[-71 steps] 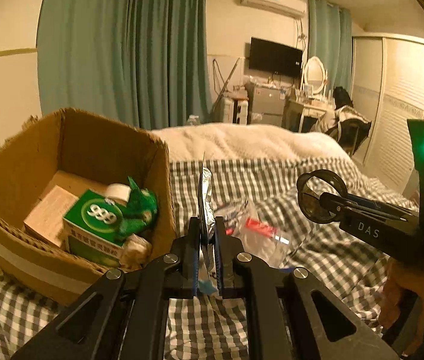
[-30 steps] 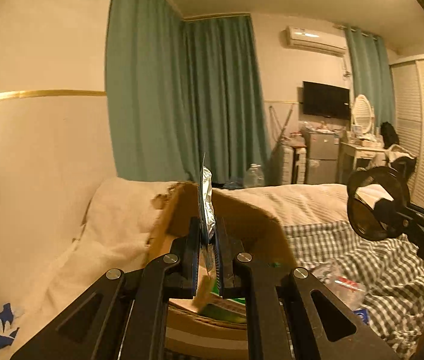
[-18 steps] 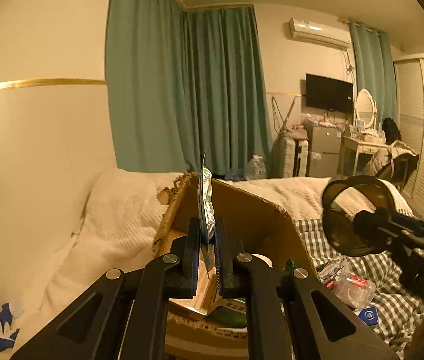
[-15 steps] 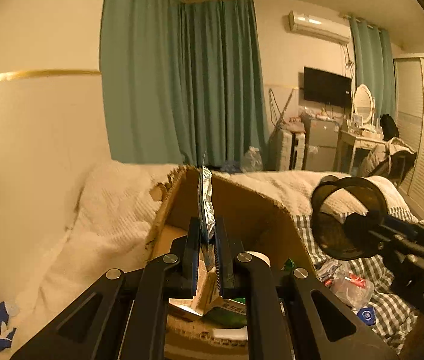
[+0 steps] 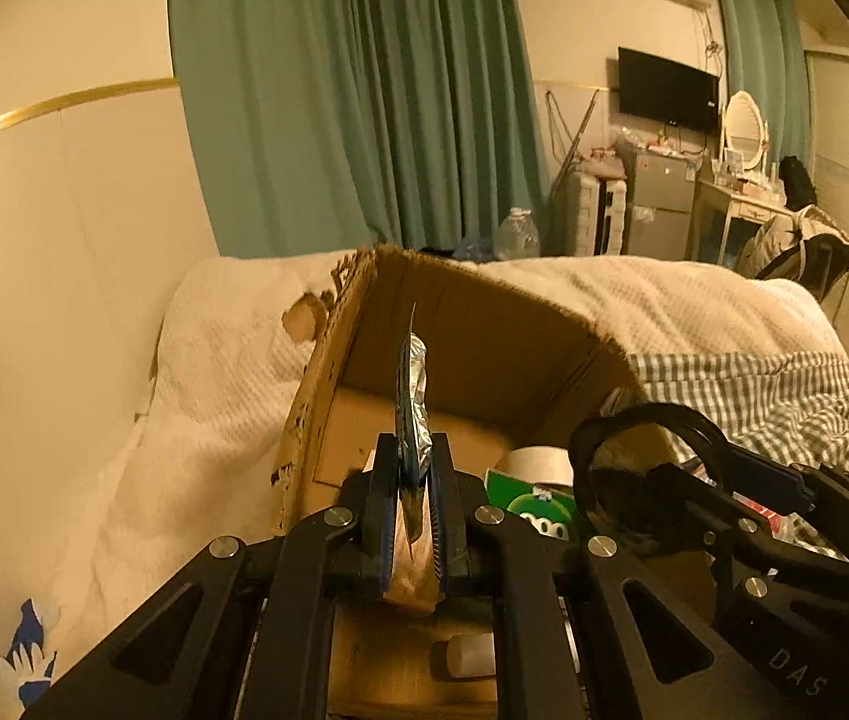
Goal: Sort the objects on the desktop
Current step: 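Release the blister pack into the box with left tool while right tool drops the black object in, then withdraw both tools from the box back over the pile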
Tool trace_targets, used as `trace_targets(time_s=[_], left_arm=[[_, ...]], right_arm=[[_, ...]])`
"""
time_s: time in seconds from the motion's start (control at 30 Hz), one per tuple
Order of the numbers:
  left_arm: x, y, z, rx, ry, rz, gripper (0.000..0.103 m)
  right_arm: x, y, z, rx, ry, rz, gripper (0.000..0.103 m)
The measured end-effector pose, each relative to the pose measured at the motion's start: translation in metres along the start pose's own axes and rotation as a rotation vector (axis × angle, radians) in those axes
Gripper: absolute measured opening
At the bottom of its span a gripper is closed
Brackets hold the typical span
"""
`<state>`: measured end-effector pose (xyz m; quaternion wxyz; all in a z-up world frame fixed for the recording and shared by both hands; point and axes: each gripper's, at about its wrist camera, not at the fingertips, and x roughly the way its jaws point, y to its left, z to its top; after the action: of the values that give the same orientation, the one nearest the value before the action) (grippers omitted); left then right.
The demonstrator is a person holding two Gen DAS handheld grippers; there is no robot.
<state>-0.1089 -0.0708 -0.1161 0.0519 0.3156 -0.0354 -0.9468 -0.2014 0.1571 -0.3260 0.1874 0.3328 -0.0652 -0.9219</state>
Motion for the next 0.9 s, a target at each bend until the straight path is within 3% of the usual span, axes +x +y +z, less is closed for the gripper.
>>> trace_targets(time_s=[0.1, 0.17, 0.23, 0.3, 0.4, 0.53, 0.9], left_arm=[[0.002, 0.002, 0.001, -0.002, 0.009, 0.008, 0.014], [-0.002, 0.003, 0.002, -0.004, -0.002, 0.005, 0.024], [-0.008, 0.002, 0.004, -0.007, -0.020, 0.003, 0.048], [-0.014, 0.004, 0.006, -0.008, -0.048, 0.013, 0.063], [-0.020, 0.004, 0.009, -0.008, -0.062, 0.009, 0.064], [-0.027, 0.004, 0.013, 0.001, -0.090, 0.019, 0.079], [-0.046, 0.000, 0.016, -0.020, -0.141, 0.011, 0.100]], right_arm=[[0.001, -0.001, -0.001, 0.014, 0.012, -0.016, 0.045], [0.002, -0.005, 0.001, 0.031, 0.016, -0.016, 0.051], [-0.004, -0.007, 0.002, 0.036, 0.000, -0.019, 0.055], [-0.008, -0.008, 0.002, 0.037, -0.010, -0.025, 0.055], [-0.015, -0.010, 0.003, 0.041, -0.026, -0.035, 0.056], [-0.028, -0.017, 0.003, 0.060, -0.058, -0.036, 0.061], [-0.066, -0.028, -0.004, 0.051, -0.113, -0.057, 0.064]])
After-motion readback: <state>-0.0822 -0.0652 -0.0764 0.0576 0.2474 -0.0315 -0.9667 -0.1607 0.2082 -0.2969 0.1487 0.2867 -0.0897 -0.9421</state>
